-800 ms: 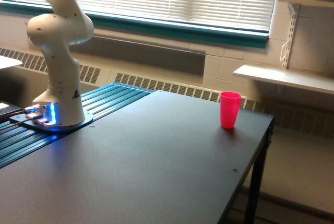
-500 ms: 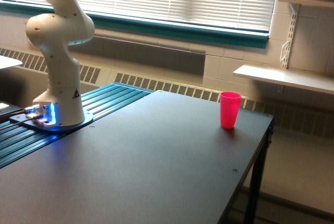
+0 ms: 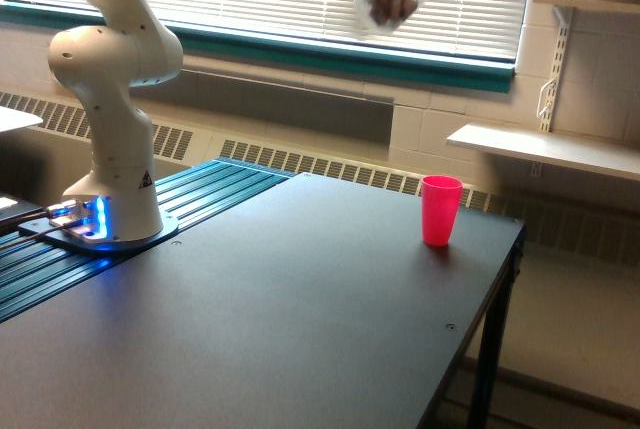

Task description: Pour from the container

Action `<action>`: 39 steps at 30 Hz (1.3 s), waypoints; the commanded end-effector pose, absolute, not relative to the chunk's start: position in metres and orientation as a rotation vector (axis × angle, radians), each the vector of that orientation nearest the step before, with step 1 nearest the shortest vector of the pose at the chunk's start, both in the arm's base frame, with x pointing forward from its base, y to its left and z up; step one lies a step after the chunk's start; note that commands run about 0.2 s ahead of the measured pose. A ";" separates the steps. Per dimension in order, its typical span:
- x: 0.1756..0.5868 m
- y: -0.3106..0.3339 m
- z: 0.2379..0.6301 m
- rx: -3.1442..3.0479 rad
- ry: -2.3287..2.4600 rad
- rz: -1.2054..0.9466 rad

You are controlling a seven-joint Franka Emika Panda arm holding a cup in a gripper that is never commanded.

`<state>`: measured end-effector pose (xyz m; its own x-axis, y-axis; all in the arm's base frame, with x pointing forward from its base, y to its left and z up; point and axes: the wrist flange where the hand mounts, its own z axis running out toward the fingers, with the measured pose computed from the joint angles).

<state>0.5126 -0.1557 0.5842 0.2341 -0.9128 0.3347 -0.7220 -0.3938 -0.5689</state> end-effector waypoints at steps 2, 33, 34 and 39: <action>0.506 -0.124 0.566 -2.229 1.586 -0.797; 0.440 0.118 0.461 -2.503 1.417 -0.370; 0.436 0.125 0.459 -2.509 1.410 -0.360; 0.417 0.159 0.448 -2.558 1.370 -0.330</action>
